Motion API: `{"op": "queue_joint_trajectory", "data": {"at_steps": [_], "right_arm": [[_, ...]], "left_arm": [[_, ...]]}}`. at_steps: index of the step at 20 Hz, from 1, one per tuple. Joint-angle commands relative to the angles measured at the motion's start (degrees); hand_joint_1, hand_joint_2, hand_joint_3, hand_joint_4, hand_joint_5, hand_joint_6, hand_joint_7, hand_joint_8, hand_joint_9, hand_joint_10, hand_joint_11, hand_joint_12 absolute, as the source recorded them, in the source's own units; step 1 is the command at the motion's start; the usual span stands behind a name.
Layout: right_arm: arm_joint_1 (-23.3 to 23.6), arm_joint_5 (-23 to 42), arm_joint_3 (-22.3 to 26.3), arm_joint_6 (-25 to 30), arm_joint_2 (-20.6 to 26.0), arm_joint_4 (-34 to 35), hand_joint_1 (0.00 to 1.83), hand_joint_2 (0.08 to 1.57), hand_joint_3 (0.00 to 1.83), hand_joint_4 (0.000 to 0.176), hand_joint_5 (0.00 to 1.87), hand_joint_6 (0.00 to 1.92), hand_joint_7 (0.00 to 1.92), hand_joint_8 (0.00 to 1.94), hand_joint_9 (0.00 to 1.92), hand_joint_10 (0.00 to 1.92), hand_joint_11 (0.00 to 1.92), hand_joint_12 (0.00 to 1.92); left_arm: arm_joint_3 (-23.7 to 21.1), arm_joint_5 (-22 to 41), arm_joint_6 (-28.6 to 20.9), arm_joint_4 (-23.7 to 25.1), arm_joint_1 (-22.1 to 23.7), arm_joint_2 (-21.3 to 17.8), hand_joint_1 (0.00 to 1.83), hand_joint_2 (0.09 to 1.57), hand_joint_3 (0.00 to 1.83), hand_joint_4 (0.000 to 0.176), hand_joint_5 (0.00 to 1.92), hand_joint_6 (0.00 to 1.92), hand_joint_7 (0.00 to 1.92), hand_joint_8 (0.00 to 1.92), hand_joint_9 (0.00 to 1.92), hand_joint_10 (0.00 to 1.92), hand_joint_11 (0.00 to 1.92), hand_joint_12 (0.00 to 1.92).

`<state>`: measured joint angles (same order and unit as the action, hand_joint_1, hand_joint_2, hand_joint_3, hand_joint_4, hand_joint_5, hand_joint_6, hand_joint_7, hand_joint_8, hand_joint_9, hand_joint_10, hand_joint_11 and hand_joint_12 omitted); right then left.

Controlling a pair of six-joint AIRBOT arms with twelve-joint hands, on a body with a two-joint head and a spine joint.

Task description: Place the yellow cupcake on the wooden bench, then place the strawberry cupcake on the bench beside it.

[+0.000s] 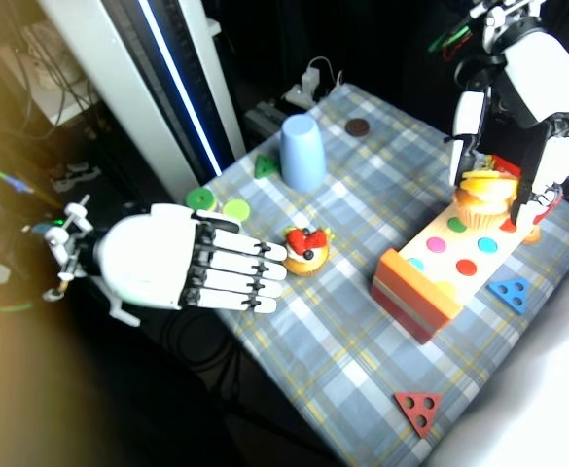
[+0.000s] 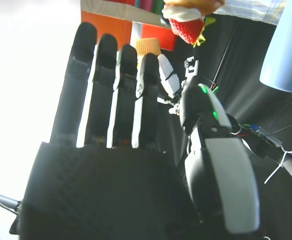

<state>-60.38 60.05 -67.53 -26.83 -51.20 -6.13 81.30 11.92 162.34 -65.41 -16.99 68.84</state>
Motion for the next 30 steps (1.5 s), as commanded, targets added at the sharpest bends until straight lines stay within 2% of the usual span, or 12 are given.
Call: {"op": "queue_joint_trajectory", "data": {"at_steps": [1, 8, 12, 14, 18, 19, 20, 23, 27, 28, 29, 30], "right_arm": [[0.6, 6.6, -0.2, 0.5, 0.0, 1.7, 0.51, 1.35, 0.00, 0.000, 0.65, 0.00, 0.67, 0.00, 0.63, 0.00, 0.59, 0.09], [0.6, 6.5, -0.2, 0.6, 0.0, 1.5, 0.56, 1.35, 0.00, 0.000, 0.64, 0.00, 0.64, 0.00, 0.61, 0.00, 0.57, 0.07], [0.6, 6.5, -0.2, 0.6, 0.0, 1.5, 0.57, 1.36, 0.00, 0.000, 0.63, 0.00, 0.64, 0.00, 0.62, 0.00, 0.59, 0.08], [0.6, 6.5, -0.2, 0.6, 0.0, 1.5, 0.60, 1.35, 0.00, 0.000, 0.64, 0.00, 0.63, 0.00, 0.60, 0.00, 0.58, 0.07], [1.3, 6.5, -0.3, 0.6, 0.0, 1.4, 0.64, 1.30, 0.00, 0.000, 0.58, 0.00, 0.53, 0.00, 0.51, 0.00, 0.53, 0.05], [1.7, 6.5, -0.3, 0.6, -0.1, 1.2, 0.63, 1.29, 0.00, 0.000, 0.57, 0.00, 0.53, 0.00, 0.52, 0.00, 0.54, 0.05], [3.1, 6.5, -0.7, 0.6, -0.6, 0.3, 0.67, 1.25, 0.00, 0.000, 0.54, 0.00, 0.51, 0.00, 0.51, 0.00, 0.53, 0.05], [6.7, 4.4, -1.6, 0.6, -2.0, -2.4, 0.71, 1.11, 0.00, 0.000, 0.50, 0.00, 0.47, 0.00, 0.43, 0.00, 0.44, 0.01], [11.2, -1.1, -3.7, 2.2, -4.6, -7.9, 0.77, 0.97, 0.00, 0.004, 0.49, 0.00, 0.41, 0.00, 0.42, 0.01, 0.46, 0.04], [11.9, -2.3, -4.3, 3.3, -5.1, -9.5, 0.83, 0.97, 0.00, 0.042, 0.47, 0.00, 0.42, 0.01, 0.43, 0.01, 0.46, 0.04], [13.1, -4.2, -4.9, 4.4, -5.7, -11.6, 0.89, 0.96, 0.00, 0.093, 0.44, 0.00, 0.42, 0.00, 0.44, 0.01, 0.29, 0.51], [13.7, -5.4, -5.1, 4.7, -6.0, -12.7, 0.92, 0.94, 0.00, 0.098, 0.44, 0.00, 0.43, 0.00, 0.45, 0.00, 0.14, 0.91]], "left_arm": [[0.1, 2.7, 3.7, -1.6, 0.4, 0.6, 0.83, 1.10, 0.00, 0.095, 0.73, 0.00, 0.82, 0.01, 0.80, 0.01, 0.16, 0.46], [0.1, 2.2, 5.1, -2.8, -0.9, 0.9, 1.09, 1.18, 0.00, 0.081, 0.71, 0.00, 0.77, 0.00, 0.90, 0.01, 0.33, 0.28], [-0.8, 4.5, 5.1, -2.8, -0.8, 0.1, 0.98, 1.05, 0.00, 0.171, 0.30, 0.00, 0.39, 0.00, 0.46, 0.00, 0.08, 0.35], [-1.8, 5.6, 3.7, -1.4, -0.8, -0.8, 0.86, 0.92, 0.00, 0.176, 0.11, 0.00, 0.19, 0.00, 0.24, 0.00, 0.01, 0.36], [-5.0, 8.0, -6.0, 7.0, -1.1, -3.3, 0.77, 0.81, 0.00, 0.176, 0.00, 0.00, 0.00, 0.00, 0.07, 0.01, 0.00, 0.16], [-6.7, 9.6, -10.7, 11.0, -1.7, -4.5, 0.80, 0.82, 0.00, 0.176, 0.00, 0.00, 0.00, 0.00, 0.08, 0.01, 0.01, 0.16], [-10.4, 13.2, -22.7, 20.4, -3.4, -7.5, 0.85, 0.83, 0.00, 0.176, 0.00, 0.00, 0.00, 0.00, 0.05, 0.00, 0.00, 0.24], [-17.5, 21.3, -37.2, 32.1, -7.0, -13.3, 0.76, 0.80, 0.00, 0.176, 0.00, 0.00, 0.00, 0.00, 0.03, 0.00, 0.00, 0.37], [-27.7, 35.9, -50.5, 41.6, -15.6, -21.3, 0.98, 0.76, 0.00, 0.176, 0.00, 0.00, 0.00, 0.00, 0.00, 0.00, 0.00, 0.29], [-29.2, 39.0, -54.3, 43.2, -17.7, -22.7, 0.98, 0.75, 0.00, 0.176, 0.00, 0.00, 0.00, 0.00, 0.00, 0.00, 0.00, 0.33], [-30.9, 42.4, -58.2, 44.8, -20.0, -24.2, 0.94, 0.74, 0.00, 0.176, 0.00, 0.00, 0.00, 0.00, 0.00, 0.00, 0.00, 0.33], [-31.6, 43.7, -59.5, 45.4, -21.0, -24.9, 0.88, 0.75, 0.00, 0.176, 0.00, 0.00, 0.00, 0.00, 0.00, 0.00, 0.00, 0.12]]}}
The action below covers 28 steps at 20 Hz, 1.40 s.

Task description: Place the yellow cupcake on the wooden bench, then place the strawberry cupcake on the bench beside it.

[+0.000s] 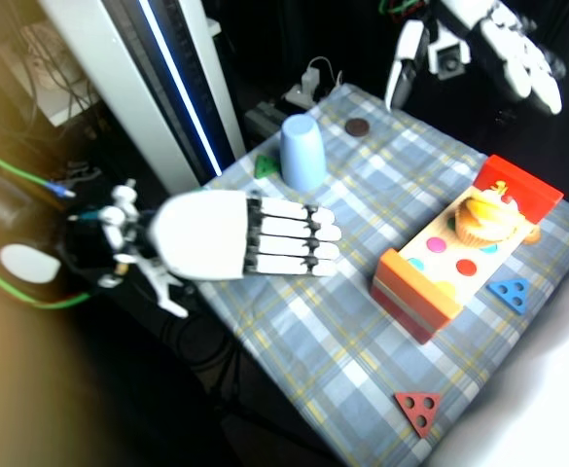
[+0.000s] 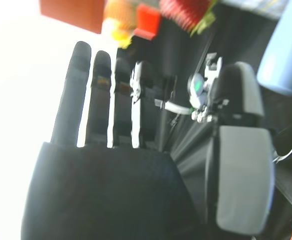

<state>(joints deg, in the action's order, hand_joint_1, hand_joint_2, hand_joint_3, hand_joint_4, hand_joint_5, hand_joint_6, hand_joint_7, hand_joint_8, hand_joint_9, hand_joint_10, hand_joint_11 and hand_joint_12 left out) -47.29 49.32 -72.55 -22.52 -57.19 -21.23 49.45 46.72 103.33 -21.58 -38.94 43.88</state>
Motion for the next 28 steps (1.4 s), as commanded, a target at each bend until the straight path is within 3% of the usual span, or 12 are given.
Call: {"op": "queue_joint_trajectory", "data": {"at_steps": [1, 3, 5, 7, 8, 13, 14, 16, 18, 21, 25, 28], "right_arm": [[1.4, 4.1, -0.4, 0.6, -0.3, 1.1, 0.92, 0.92, 0.00, 0.050, 0.47, 0.00, 0.48, 0.00, 0.51, 0.01, 0.13, 1.08], [2.8, 1.1, -1.1, 0.9, -1.3, -1.4, 0.98, 0.90, 0.00, 0.013, 0.50, 0.00, 0.52, 0.00, 0.54, 0.00, 0.15, 0.97], [3.7, -1.4, -2.1, 0.9, -2.7, -3.1, 1.02, 0.89, 0.00, 0.110, 0.44, 0.00, 0.45, 0.00, 0.48, 0.00, 0.09, 0.92], [4.2, -3.7, -3.0, 0.9, -3.6, -4.1, 1.00, 0.90, 0.00, 0.132, 0.43, 0.00, 0.42, 0.00, 0.51, 0.00, 0.17, 0.86], [4.4, -4.6, -3.4, 1.0, -4.0, -4.5, 1.00, 0.91, 0.00, 0.090, 0.46, 0.00, 0.44, 0.00, 0.50, 0.00, 0.18, 0.77], [4.9, -6.7, -4.8, 1.1, -5.7, -5.2, 1.14, 0.93, 0.00, 0.038, 0.60, 0.00, 0.72, 0.01, 0.81, 0.02, 0.41, 0.98], [4.9, -6.9, -4.9, 1.2, -5.8, -5.4, 1.19, 0.93, 0.00, 0.000, 0.70, 0.01, 0.86, 0.02, 0.93, 0.04, 0.49, 1.03], [4.9, -6.9, -4.9, 1.5, -5.8, -5.4, 1.36, 1.04, 0.01, 0.000, 0.87, 0.01, 1.08, 0.79, 1.11, 0.08, 0.58, 1.27], [4.9, -6.7, -4.9, 1.5, -5.8, -5.4, 1.20, 1.05, 0.00, 0.000, 1.13, 0.62, 0.98, 1.11, 0.90, 1.18, 0.50, 1.65], [5.2, -4.4, -4.7, 2.3, -5.6, -5.1, 1.19, 1.02, 0.00, 0.000, 1.21, 0.58, 0.83, 1.80, 0.77, 1.90, 0.58, 1.92], [5.8, 2.2, -4.1, 2.7, -3.7, -1.5, 1.22, 1.12, 0.00, 0.000, 1.03, 0.82, 0.92, 1.19, 0.79, 0.95, 0.51, 1.49], [8.1, 6.3, -3.8, 3.0, -2.7, -0.5, 1.22, 1.14, 0.00, 0.000, 1.01, 0.81, 0.87, 1.31, 0.75, 0.95, 0.43, 1.44]], "left_arm": [[-0.5, 10.0, -1.2, 2.0, 0.2, -0.4, 0.83, 0.74, 0.00, 0.176, 0.00, 0.00, 0.00, 0.00, 0.00, 0.00, 0.00, 0.02], [-1.5, 11.4, -1.4, 2.4, -1.1, -0.9, 0.71, 0.74, 0.00, 0.176, 0.00, 0.00, 0.00, 0.00, 0.00, 0.00, 0.03, 0.01], [-1.5, 11.6, -1.4, 2.1, -1.8, -0.9, 0.70, 0.73, 0.00, 0.176, 0.00, 0.00, 0.00, 0.00, 0.00, 0.00, 0.05, 0.03], [-1.5, 11.9, -1.4, 1.7, -2.1, -1.0, 0.73, 0.71, 0.00, 0.176, 0.00, 0.00, 0.01, 0.00, 0.00, 0.00, 0.02, 0.02], [-1.5, 12.0, -1.4, 1.7, -2.2, -1.1, 0.78, 0.71, 0.00, 0.176, 0.00, 0.00, 0.00, 0.00, 0.00, 0.00, 0.04, 0.03], [-1.7, 12.2, -1.4, 1.6, -2.4, -1.1, 0.80, 0.72, 0.00, 0.176, 0.00, 0.00, 0.00, 0.00, 0.00, 0.00, 0.00, 0.00], [-1.7, 12.2, -1.4, 1.4, -2.6, -1.1, 0.81, 0.72, 0.00, 0.176, 0.00, 0.00, 0.00, 0.00, 0.00, 0.00, 0.00, 0.00], [-1.7, 12.2, -1.4, 1.3, -2.7, -1.1, 0.79, 0.72, 0.00, 0.176, 0.00, 0.00, 0.02, 0.01, 0.03, 0.01, 0.11, 0.05], [-1.7, 12.3, -1.4, 1.1, -2.9, -1.1, 0.74, 0.73, 0.00, 0.176, 0.00, 0.00, 0.02, 0.00, 0.03, 0.01, 0.11, 0.06], [-1.7, 12.4, -1.5, 0.8, -3.4, -1.1, 0.80, 0.72, 0.00, 0.176, 0.00, 0.00, 0.03, 0.00, 0.05, 0.01, 0.00, 0.47], [-1.7, 12.4, -1.5, 0.2, -3.9, -1.1, 0.83, 0.73, 0.00, 0.176, 0.00, 0.00, 0.04, 0.00, 0.05, 0.00, 0.00, 0.42], [-1.7, 12.4, -1.5, -0.1, -4.0, -1.1, 0.80, 0.73, 0.00, 0.176, 0.00, 0.00, 0.01, 0.01, 0.00, 0.00, 0.01, 0.05]]}}
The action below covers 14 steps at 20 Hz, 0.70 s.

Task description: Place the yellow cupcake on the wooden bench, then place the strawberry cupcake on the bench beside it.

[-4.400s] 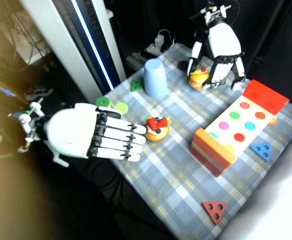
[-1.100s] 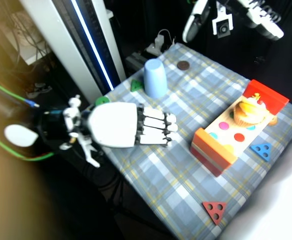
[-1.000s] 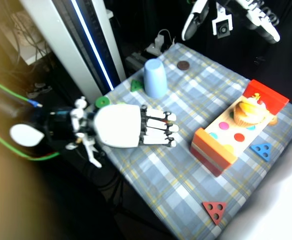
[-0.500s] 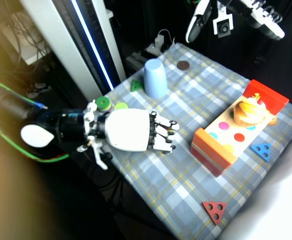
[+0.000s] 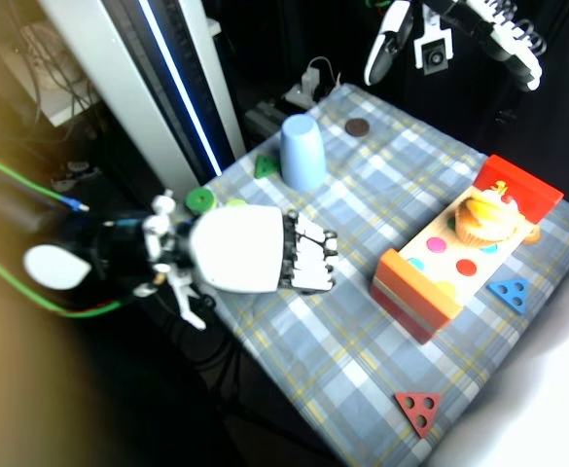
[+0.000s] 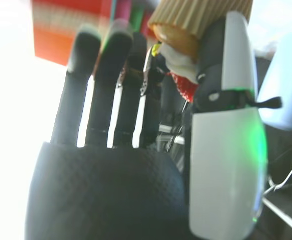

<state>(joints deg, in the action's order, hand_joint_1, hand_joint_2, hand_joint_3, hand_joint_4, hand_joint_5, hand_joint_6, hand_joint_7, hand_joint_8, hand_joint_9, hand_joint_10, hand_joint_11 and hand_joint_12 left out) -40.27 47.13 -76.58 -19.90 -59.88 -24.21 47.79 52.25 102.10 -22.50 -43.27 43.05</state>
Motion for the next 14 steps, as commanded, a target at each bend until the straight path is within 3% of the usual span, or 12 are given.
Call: {"op": "queue_joint_trajectory", "data": {"at_steps": [1, 2, 3, 4, 5, 6, 7, 8, 9, 10, 11, 14], "right_arm": [[2.2, 9.5, 0.2, 0.4, 0.1, 2.5, 1.21, 1.14, 0.00, 0.000, 1.01, 0.95, 0.85, 1.19, 0.75, 0.78, 0.39, 1.36], [3.4, 10.1, 0.1, 0.3, 0.2, 2.5, 1.21, 1.13, 0.00, 0.007, 1.04, 0.89, 0.89, 1.14, 0.70, 0.66, 0.13, 1.38], [5.3, 10.2, -0.3, -0.2, 0.2, 2.5, 1.16, 1.07, 0.00, 0.000, 1.10, 0.78, 0.75, 1.44, 0.61, 1.41, 0.26, 1.81], [7.0, 10.2, -0.9, -0.8, -0.2, 2.5, 1.24, 1.11, 0.00, 0.000, 1.07, 0.65, 0.90, 1.33, 0.75, 1.31, 0.51, 1.63], [9.1, 9.7, -2.1, -1.1, -1.4, 2.5, 1.27, 1.09, 0.00, 0.000, 1.11, 0.56, 0.99, 1.22, 0.84, 1.20, 0.60, 1.54], [10.5, 8.9, -3.0, -1.1, -2.4, 2.5, 1.25, 1.08, 0.00, 0.000, 1.08, 0.70, 1.06, 1.01, 0.87, 0.99, 0.61, 1.43], [12.6, 7.2, -4.6, -1.6, -4.2, 2.5, 1.24, 1.08, 0.00, 0.014, 1.04, 0.91, 1.10, 0.79, 0.91, 0.73, 0.60, 1.27], [13.9, 5.7, -5.5, -2.3, -5.3, 2.5, 1.24, 1.08, 0.00, 0.000, 1.04, 0.96, 1.09, 0.72, 0.93, 0.47, 0.52, 1.21], [16.0, 2.5, -7.0, -3.8, -7.1, 2.5, 1.24, 1.07, 0.00, 0.000, 1.03, 1.00, 1.15, 0.60, 0.98, 0.33, 0.49, 1.18], [16.7, 1.2, -7.7, -4.5, -8.0, 2.5, 1.25, 1.07, 0.00, 0.000, 0.99, 1.02, 1.20, 0.57, 1.12, 0.36, 0.68, 1.32], [18.1, -1.8, -9.3, -5.5, -10.0, 2.5, 1.25, 1.05, 0.00, 0.009, 1.04, 0.93, 1.22, 0.56, 1.15, 0.47, 0.79, 1.40], [19.7, -7.5, -13.5, -5.7, -14.4, 2.5, 1.24, 1.07, 0.00, 0.036, 1.06, 0.90, 1.12, 0.72, 1.09, 0.50, 0.76, 1.33]], "left_arm": [[0.0, 6.9, -0.3, 0.8, 0.3, -0.3, 0.81, 0.73, 0.00, 0.176, 0.00, 0.00, 0.00, 0.01, 0.00, 0.00, 0.04, 0.05], [0.0, 6.9, -0.3, 0.8, 0.3, -0.3, 0.82, 0.73, 0.00, 0.176, 0.00, 0.00, 0.00, 0.00, 0.00, 0.00, 0.04, 0.05], [0.0, 6.9, -0.3, 0.8, 0.2, -0.2, 0.79, 0.73, 0.00, 0.176, 0.00, 0.00, 0.02, 0.01, 0.00, 0.00, 0.05, 0.07], [0.0, 6.9, -0.4, 0.8, 0.2, -0.2, 0.76, 0.74, 0.00, 0.176, 0.00, 0.00, 0.04, 0.01, 0.00, 0.00, 0.01, 0.02], [0.0, 6.9, -0.5, 0.8, 0.2, -0.2, 0.75, 0.74, 0.00, 0.176, 0.00, 0.00, 0.04, 0.00, 0.01, 0.00, 0.03, 0.03], [0.0, 6.9, -0.5, 0.8, 0.2, -0.2, 0.75, 0.74, 0.00, 0.176, 0.00, 0.00, 0.04, 0.00, 0.04, 0.01, 0.06, 0.04], [0.0, 6.9, -0.5, 0.8, 0.2, -0.2, 0.77, 0.74, 0.00, 0.176, 0.00, 0.00, 0.05, 0.00, 0.12, 0.02, 0.01, 0.49], [0.0, 6.9, -0.5, 0.8, 0.2, -0.2, 0.78, 0.74, 0.00, 0.176, 0.00, 0.00, 0.05, 0.00, 0.09, 0.00, 0.00, 0.58], [0.0, 6.7, -0.5, 1.0, 0.2, -0.2, 0.78, 0.75, 0.00, 0.176, 0.00, 0.00, 0.05, 0.00, 0.05, 0.01, 0.00, 0.48], [0.0, 6.6, -0.5, 1.0, 0.2, -0.1, 0.79, 0.75, 0.00, 0.176, 0.00, 0.00, 0.02, 0.02, 0.01, 0.00, 0.00, 0.16], [0.1, 6.4, -0.5, 1.1, 0.2, -0.1, 0.79, 0.75, 0.00, 0.176, 0.00, 0.00, 0.01, 0.01, 0.00, 0.00, 0.00, 0.03], [0.3, 6.1, -0.5, 1.5, 0.5, 0.1, 0.77, 0.76, 0.00, 0.176, 0.00, 0.00, 0.01, 0.01, 0.02, 0.01, 0.09, 0.04]]}}
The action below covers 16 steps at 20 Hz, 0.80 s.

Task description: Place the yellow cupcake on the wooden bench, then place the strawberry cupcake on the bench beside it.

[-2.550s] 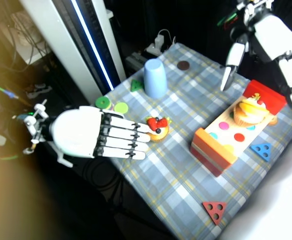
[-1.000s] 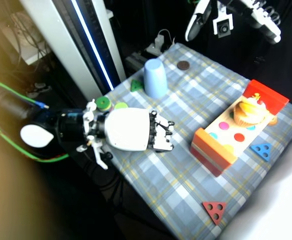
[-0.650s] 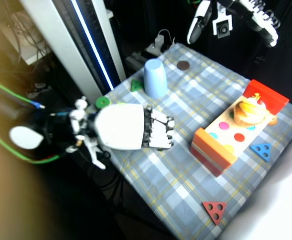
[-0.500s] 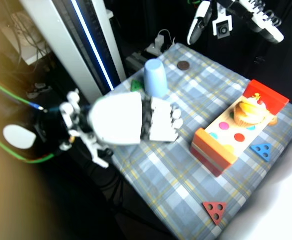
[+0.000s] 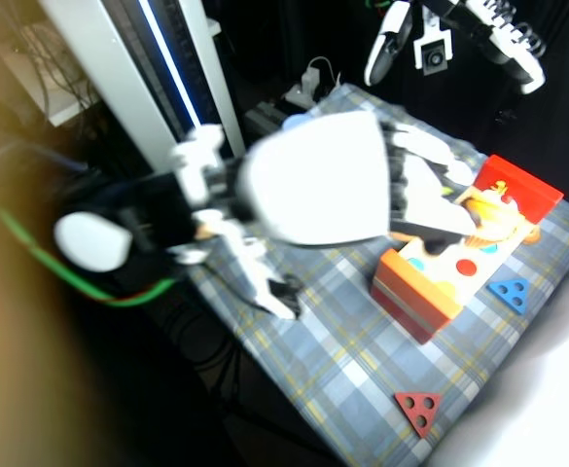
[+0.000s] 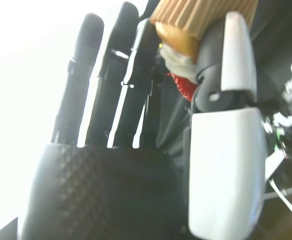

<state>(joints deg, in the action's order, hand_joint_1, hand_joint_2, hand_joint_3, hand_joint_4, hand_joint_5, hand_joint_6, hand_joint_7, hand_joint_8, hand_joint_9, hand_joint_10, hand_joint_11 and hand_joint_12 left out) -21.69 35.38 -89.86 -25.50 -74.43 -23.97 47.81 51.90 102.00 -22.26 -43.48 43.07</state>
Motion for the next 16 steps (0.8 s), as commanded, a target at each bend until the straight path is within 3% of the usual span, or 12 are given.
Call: {"op": "queue_joint_trajectory", "data": {"at_steps": [1, 3, 4, 5, 7, 9, 10, 11, 12, 13, 15, 16], "right_arm": [[1.3, 3.3, -0.9, -0.1, -0.7, 2.2, 1.26, 1.05, 0.00, 0.000, 1.13, 0.62, 1.14, 0.87, 1.14, 0.91, 0.90, 1.54], [1.4, 1.4, -2.3, -0.1, -2.3, 2.2, 1.26, 1.03, 0.00, 0.000, 1.26, 0.41, 1.10, 0.92, 0.90, 1.11, 0.65, 1.65], [1.4, 0.5, -3.0, -0.1, -3.2, 2.2, 1.27, 1.03, 0.00, 0.000, 1.29, 0.34, 1.10, 0.95, 0.89, 1.26, 0.70, 1.73], [1.4, -0.2, -3.5, -0.1, -3.8, 2.2, 1.21, 1.02, 0.00, 0.000, 1.24, 0.50, 1.00, 1.22, 0.88, 1.60, 0.84, 1.88], [1.4, -1.8, -4.5, -0.1, -5.1, 2.0, 1.27, 1.07, 0.00, 0.000, 1.24, 0.35, 0.98, 1.20, 0.84, 1.37, 0.64, 1.82], [1.4, -3.0, -5.3, -0.1, -6.1, 2.0, 1.26, 1.08, 0.00, 0.000, 1.25, 0.50, 0.88, 1.16, 0.69, 1.14, 0.46, 1.75], [1.4, -3.5, -5.5, -0.1, -6.3, 1.9, 1.20, 1.05, 0.00, 0.000, 1.17, 0.66, 0.79, 0.61, 0.62, 0.84, 0.35, 1.61], [1.4, -4.4, -5.8, -0.1, -6.8, 1.5, 1.24, 1.11, 0.00, 0.000, 1.17, 0.66, 0.79, 1.12, 0.66, 1.05, 0.43, 1.67], [1.4, -5.1, -6.1, -0.1, -7.4, 0.9, 1.25, 1.11, 0.00, 0.000, 1.15, 0.73, 0.83, 1.15, 0.67, 0.92, 0.37, 1.56], [1.4, -5.7, -6.4, -0.1, -7.9, 0.4, 1.24, 1.10, 0.00, 0.000, 1.13, 0.78, 0.89, 1.08, 0.73, 0.78, 0.35, 1.48], [1.4, -7.2, -6.8, -0.1, -8.6, -0.6, 1.25, 1.06, 0.00, 0.008, 1.04, 0.88, 1.17, 0.68, 1.00, 0.67, 0.61, 1.41], [1.4, -7.7, -6.9, -0.1, -8.9, -1.0, 1.25, 1.05, 0.00, 0.005, 1.06, 0.81, 1.19, 0.70, 1.06, 0.64, 0.68, 1.37]], "left_arm": [[0.3, 6.4, -0.4, 1.4, 0.9, 0.2, 0.76, 0.76, 0.00, 0.176, 0.00, 0.00, 0.02, 0.01, 0.03, 0.01, 0.09, 0.05], [0.6, 6.1, -0.4, 1.7, 1.2, 0.5, 0.76, 0.77, 0.00, 0.176, 0.00, 0.00, 0.01, 0.00, 0.02, 0.00, 0.02, 0.02], [0.7, 5.9, -0.4, 1.8, 1.4, 0.6, 0.75, 0.77, 0.00, 0.176, 0.00, 0.00, 0.01, 0.00, 0.01, 0.00, 0.00, 0.00], [0.8, 5.8, -0.4, 1.9, 1.5, 0.7, 0.75, 0.77, 0.01, 0.176, 0.00, 0.00, 0.00, 0.00, 0.00, 0.00, 0.00, 0.00], [0.8, 5.5, -0.4, 2.1, 1.8, 0.8, 0.74, 0.77, 0.01, 0.176, 0.00, 0.00, 0.01, 0.00, 0.00, 0.00, 0.00, 0.00], [1.0, 5.2, -0.4, 2.3, 2.1, 1.1, 0.77, 0.77, 0.00, 0.176, 0.00, 0.00, 0.02, 0.00, 0.01, 0.00, 0.02, 0.01], [1.0, 5.2, -0.4, 2.3, 2.1, 1.1, 0.78, 0.77, 0.00, 0.176, 0.00, 0.00, 0.01, 0.00, 0.01, 0.00, 0.07, 0.03], [1.0, 5.1, -0.4, 2.4, 2.2, 1.1, 0.78, 0.78, 0.00, 0.176, 0.00, 0.00, 0.01, 0.00, 0.02, 0.01, 0.12, 0.06], [1.1, 5.1, -0.4, 2.4, 2.2, 1.2, 0.79, 0.78, 0.00, 0.176, 0.00, 0.00, 0.00, 0.00, 0.01, 0.00, 0.09, 0.05], [1.1, 5.1, -0.4, 2.4, 2.3, 1.2, 0.78, 0.78, 0.00, 0.176, 0.00, 0.00, 0.00, 0.00, 0.00, 0.00, 0.03, 0.03], [1.1, 5.0, -0.4, 2.5, 2.4, 1.3, 0.77, 0.76, 0.00, 0.176, 0.00, 0.00, 0.00, 0.00, 0.01, 0.00, 0.07, 0.05], [1.2, 4.9, -0.4, 2.6, 2.5, 1.3, 0.78, 0.76, 0.00, 0.176, 0.00, 0.00, 0.00, 0.00, 0.00, 0.00, 0.03, 0.03]]}}
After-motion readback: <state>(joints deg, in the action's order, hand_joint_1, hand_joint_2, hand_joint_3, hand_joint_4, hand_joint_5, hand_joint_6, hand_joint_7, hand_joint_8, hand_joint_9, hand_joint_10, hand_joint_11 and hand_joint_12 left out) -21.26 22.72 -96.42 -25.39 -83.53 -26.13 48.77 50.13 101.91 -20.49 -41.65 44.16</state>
